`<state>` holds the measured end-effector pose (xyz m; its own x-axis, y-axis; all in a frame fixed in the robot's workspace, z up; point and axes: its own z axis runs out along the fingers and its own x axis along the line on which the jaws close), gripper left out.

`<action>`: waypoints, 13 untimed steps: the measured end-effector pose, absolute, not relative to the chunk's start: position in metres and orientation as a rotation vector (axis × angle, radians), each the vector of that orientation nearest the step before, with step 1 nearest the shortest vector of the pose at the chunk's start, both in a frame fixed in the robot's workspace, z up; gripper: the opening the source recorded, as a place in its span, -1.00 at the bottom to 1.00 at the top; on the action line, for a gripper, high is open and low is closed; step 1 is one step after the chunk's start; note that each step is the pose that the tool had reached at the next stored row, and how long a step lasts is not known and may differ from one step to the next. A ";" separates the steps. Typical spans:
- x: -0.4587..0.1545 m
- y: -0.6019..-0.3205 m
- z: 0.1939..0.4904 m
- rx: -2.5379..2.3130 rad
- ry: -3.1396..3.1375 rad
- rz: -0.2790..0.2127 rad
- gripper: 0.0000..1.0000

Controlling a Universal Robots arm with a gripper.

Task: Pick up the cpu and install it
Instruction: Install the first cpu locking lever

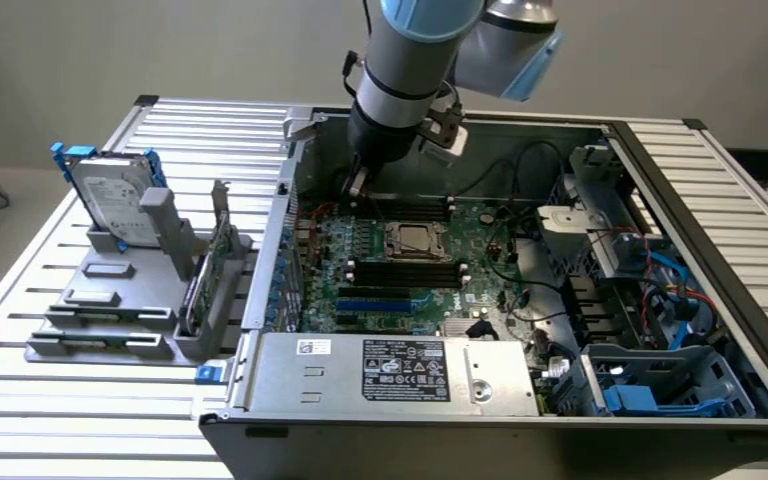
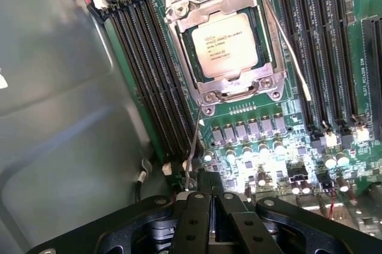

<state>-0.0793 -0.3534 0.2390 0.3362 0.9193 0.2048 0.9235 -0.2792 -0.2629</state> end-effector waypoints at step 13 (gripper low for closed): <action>-0.086 -0.353 0.241 -2.340 -1.518 -0.057 -0.79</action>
<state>-0.0864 -0.3535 0.2412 0.4255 0.8777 0.2205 0.8917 -0.3651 -0.2675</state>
